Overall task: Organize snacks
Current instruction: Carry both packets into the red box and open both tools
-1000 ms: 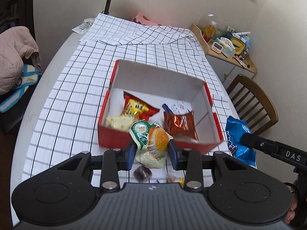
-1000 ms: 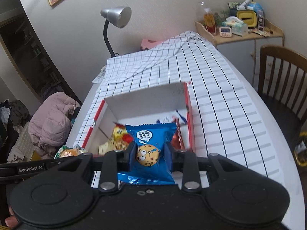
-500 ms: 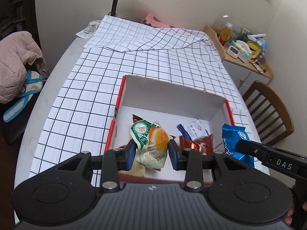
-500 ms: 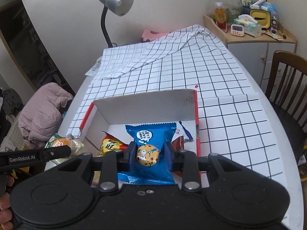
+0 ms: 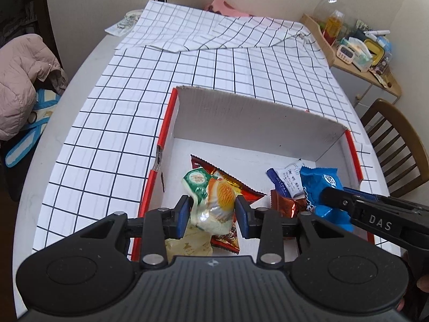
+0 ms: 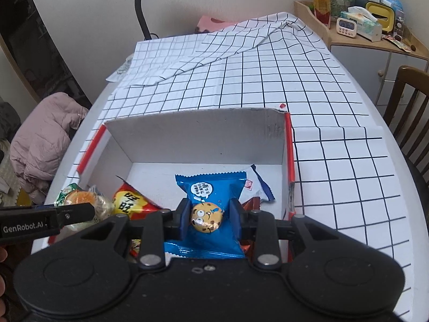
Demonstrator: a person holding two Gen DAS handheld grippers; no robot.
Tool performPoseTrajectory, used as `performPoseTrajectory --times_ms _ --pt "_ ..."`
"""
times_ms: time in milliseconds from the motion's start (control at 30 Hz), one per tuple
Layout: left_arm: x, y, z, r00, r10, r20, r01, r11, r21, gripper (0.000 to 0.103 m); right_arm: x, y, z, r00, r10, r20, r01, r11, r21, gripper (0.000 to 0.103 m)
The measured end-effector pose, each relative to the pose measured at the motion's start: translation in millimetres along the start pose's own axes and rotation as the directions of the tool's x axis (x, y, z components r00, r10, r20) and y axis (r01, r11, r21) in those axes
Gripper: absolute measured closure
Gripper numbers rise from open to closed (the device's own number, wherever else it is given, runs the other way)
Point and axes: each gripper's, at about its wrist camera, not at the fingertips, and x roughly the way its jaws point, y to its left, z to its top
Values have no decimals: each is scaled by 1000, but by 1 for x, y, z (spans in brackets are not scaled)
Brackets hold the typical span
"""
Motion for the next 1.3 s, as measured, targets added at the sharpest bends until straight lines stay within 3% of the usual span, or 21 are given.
performPoseTrajectory --times_ms 267,633,1067,1167,1300 --pt "15 -8 0 1000 18 -20 -17 999 38 68 20 0 -2 999 -13 -34 12 999 -36 72" --pt "14 -3 -5 999 28 -19 -28 1000 14 68 16 -6 -1 999 -30 -35 29 999 -20 71" --pt "-31 -3 -14 999 -20 48 19 1000 19 64 -36 -9 -9 999 26 23 -26 1000 5 67" --pt "-46 -4 -20 997 -31 69 30 999 26 56 -51 -7 -13 998 44 37 -44 999 6 65" --pt "-65 -5 -27 994 -45 97 41 998 41 55 -73 -2 -21 996 60 66 -60 998 -11 58"
